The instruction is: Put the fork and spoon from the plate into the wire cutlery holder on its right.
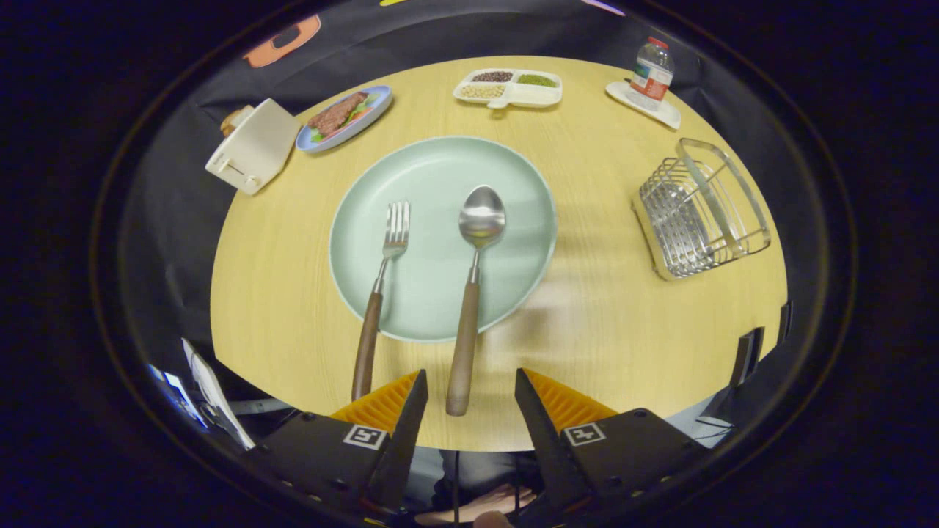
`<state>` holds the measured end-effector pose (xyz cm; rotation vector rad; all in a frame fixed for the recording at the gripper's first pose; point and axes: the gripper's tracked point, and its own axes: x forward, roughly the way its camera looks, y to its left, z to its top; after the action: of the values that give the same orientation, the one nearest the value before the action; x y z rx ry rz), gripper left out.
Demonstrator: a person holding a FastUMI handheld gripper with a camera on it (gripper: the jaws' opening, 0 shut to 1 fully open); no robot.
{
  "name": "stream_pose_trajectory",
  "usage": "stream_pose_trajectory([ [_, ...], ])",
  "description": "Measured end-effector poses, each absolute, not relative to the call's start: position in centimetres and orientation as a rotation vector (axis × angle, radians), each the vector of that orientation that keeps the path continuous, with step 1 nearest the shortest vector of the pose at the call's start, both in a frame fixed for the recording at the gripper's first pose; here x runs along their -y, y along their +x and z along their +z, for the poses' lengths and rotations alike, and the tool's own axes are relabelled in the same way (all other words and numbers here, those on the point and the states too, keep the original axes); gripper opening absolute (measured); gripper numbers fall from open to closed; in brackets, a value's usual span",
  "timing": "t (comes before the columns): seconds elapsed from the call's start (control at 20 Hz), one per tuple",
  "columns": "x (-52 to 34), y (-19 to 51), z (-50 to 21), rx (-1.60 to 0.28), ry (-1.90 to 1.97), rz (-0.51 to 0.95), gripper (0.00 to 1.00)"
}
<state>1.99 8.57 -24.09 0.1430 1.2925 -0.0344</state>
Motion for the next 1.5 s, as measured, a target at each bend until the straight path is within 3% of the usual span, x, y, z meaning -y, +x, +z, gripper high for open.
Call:
stream_pose_trajectory([
  [0.05,-8.5,2.2,-24.6,-1.305,0.149,-0.042,0.73],
  [0.15,-8.4,2.8,-25.2,-1.317,0.16,-0.07,0.55],
  [0.2,-8.3,3.0,-25.4,-1.319,0.158,-0.08,0.41],
  [0.25,-8.3,3.0,-25.5,-1.329,0.162,-0.09,0.35],
  [0.3,-8.4,3.1,-25.8,-1.338,0.172,-0.091,0.19],
  [0.35,-8.5,2.9,-25.9,-1.347,0.165,-0.085,0.13],
  [0.5,-8.3,2.9,-25.5,-1.354,0.148,-0.072,0.07],
  [1.5,-7.6,2.0,-17.2,-1.248,0.251,0.021,0.07],
])
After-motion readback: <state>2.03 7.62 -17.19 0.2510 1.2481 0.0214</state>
